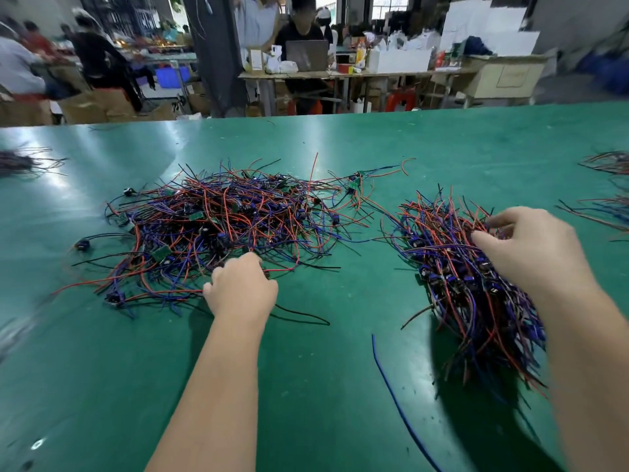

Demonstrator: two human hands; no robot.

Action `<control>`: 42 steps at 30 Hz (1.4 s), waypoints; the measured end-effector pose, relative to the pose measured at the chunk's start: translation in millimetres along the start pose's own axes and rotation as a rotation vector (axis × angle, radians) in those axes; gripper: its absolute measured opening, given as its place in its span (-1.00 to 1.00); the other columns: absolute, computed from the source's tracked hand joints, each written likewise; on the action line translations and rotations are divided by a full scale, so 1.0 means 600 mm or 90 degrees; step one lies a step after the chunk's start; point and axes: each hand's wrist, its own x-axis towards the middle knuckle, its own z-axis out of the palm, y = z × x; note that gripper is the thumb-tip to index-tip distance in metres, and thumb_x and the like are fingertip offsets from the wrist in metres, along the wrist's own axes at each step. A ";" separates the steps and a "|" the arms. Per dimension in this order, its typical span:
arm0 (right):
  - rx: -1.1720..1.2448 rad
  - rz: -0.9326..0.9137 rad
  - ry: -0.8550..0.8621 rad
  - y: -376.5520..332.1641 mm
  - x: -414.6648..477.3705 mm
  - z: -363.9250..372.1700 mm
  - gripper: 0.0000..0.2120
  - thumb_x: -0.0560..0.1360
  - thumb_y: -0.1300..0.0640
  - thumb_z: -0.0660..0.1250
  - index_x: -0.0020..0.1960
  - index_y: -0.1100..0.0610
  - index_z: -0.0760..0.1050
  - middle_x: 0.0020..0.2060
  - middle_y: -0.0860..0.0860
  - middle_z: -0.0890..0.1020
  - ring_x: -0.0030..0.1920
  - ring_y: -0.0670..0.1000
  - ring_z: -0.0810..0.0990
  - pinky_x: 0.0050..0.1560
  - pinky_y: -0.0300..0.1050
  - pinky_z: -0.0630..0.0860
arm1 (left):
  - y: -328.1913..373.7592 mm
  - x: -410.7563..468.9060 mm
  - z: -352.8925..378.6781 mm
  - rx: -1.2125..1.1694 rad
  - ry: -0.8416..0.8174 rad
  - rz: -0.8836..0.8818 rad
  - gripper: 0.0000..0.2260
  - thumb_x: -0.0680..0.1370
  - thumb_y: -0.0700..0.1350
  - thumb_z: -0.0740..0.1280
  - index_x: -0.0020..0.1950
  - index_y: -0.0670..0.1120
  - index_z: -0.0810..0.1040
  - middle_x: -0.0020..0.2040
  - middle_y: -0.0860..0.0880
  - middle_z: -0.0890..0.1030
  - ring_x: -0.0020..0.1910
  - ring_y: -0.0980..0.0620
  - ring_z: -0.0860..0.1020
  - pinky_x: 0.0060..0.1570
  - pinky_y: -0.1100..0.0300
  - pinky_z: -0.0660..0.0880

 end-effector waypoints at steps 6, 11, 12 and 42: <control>0.134 -0.207 0.024 -0.101 -0.045 0.049 -0.85 0.45 0.14 0.33 -0.03 0.11 0.64 -0.11 0.06 0.67 -0.09 0.11 0.60 0.01 -0.03 0.52 | 0.004 0.001 0.003 -0.176 0.023 0.039 -0.80 0.43 0.08 0.46 0.00 0.05 0.60 -0.09 0.06 0.63 -0.04 -0.02 0.58 -0.11 0.17 0.47; 0.274 -0.231 -0.137 -0.140 -0.075 0.119 -0.90 0.46 0.17 0.35 -0.15 0.13 0.65 -0.27 0.00 0.67 -0.22 0.00 0.61 -0.10 -0.18 0.47 | 0.031 -0.012 -0.006 -0.515 0.070 0.161 -0.84 0.36 -0.04 0.55 -0.15 0.04 0.60 -0.28 0.17 0.62 -0.29 0.27 0.58 -0.23 0.46 0.43; 0.330 -0.193 -0.209 -0.140 -0.079 0.128 -0.88 0.48 0.14 0.36 -0.17 0.14 0.64 -0.29 0.00 0.68 -0.24 0.01 0.63 -0.14 -0.16 0.48 | 0.037 -0.017 -0.009 -0.574 0.066 0.191 -0.82 0.34 -0.07 0.56 -0.15 0.04 0.61 -0.28 0.14 0.64 -0.29 0.26 0.59 -0.20 0.42 0.47; 0.997 0.159 -0.364 -0.115 -0.058 0.110 -0.95 0.25 0.17 0.43 -0.33 0.15 0.59 -0.52 -0.03 0.55 -0.58 -0.16 0.44 -0.55 -0.37 0.38 | 0.088 -0.077 -0.009 -0.986 -0.477 0.181 -0.63 0.34 -0.35 0.40 0.11 -0.15 0.49 -0.23 -0.12 0.69 -0.24 -0.01 0.68 -0.30 0.25 0.58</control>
